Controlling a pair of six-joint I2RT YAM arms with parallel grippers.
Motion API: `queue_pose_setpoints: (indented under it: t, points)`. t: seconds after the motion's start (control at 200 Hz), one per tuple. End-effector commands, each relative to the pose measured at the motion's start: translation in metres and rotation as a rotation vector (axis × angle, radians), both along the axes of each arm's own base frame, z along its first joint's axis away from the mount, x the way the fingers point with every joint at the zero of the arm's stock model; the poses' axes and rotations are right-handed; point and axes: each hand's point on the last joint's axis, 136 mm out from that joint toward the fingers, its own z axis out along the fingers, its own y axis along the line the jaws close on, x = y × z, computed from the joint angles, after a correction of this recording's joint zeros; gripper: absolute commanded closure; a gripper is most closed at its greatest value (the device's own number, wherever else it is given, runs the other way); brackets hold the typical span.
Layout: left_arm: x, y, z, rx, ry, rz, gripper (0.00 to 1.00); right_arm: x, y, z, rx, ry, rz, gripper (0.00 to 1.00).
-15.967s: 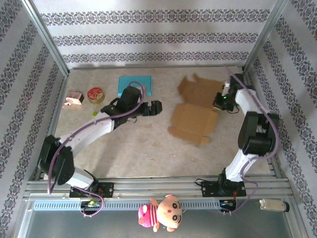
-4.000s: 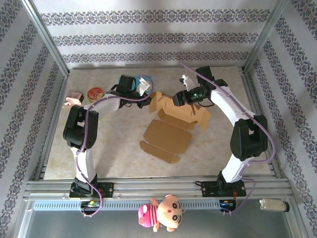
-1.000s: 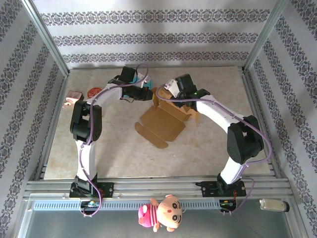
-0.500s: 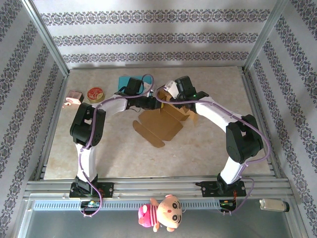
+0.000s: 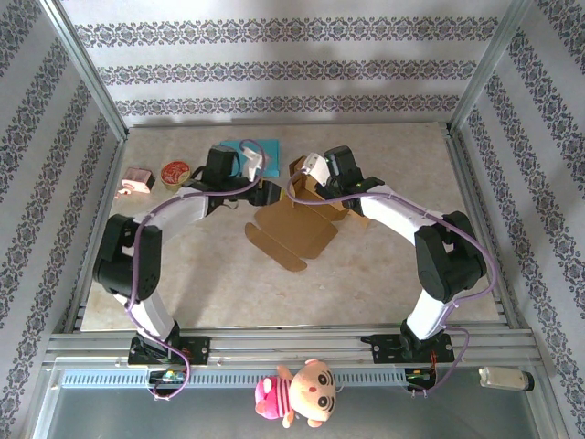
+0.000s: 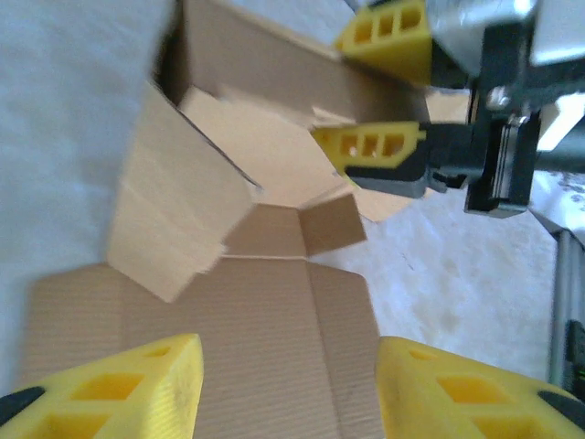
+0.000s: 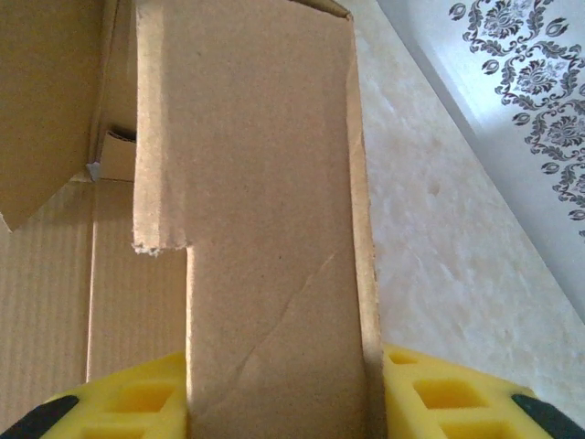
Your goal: Fold the paper box
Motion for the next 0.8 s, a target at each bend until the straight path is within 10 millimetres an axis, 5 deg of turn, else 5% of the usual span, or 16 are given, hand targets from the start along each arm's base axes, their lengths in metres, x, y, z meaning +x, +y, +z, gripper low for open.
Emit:
queue_pose_setpoints:
  t: [0.0,0.115,0.47,0.795]
  points:
    - [0.026,0.026,0.011,0.106,-0.211,0.046,0.46,-0.026,0.000,-0.042,-0.067,0.131,0.047,0.59]
    - [0.044,0.027,-0.005,0.221,-0.304,-0.047,0.46,-0.027,0.001,-0.041,-0.063,0.132,0.057,0.58]
    - [0.069,-0.025,-0.054,0.242,-0.247,-0.335,0.45,-0.031,0.003,-0.037,-0.059,0.140,0.081,0.57]
    - [0.073,-0.064,-0.065,0.192,-0.252,-0.385,0.50,-0.036,0.015,-0.035,-0.014,0.186,0.126,0.56]
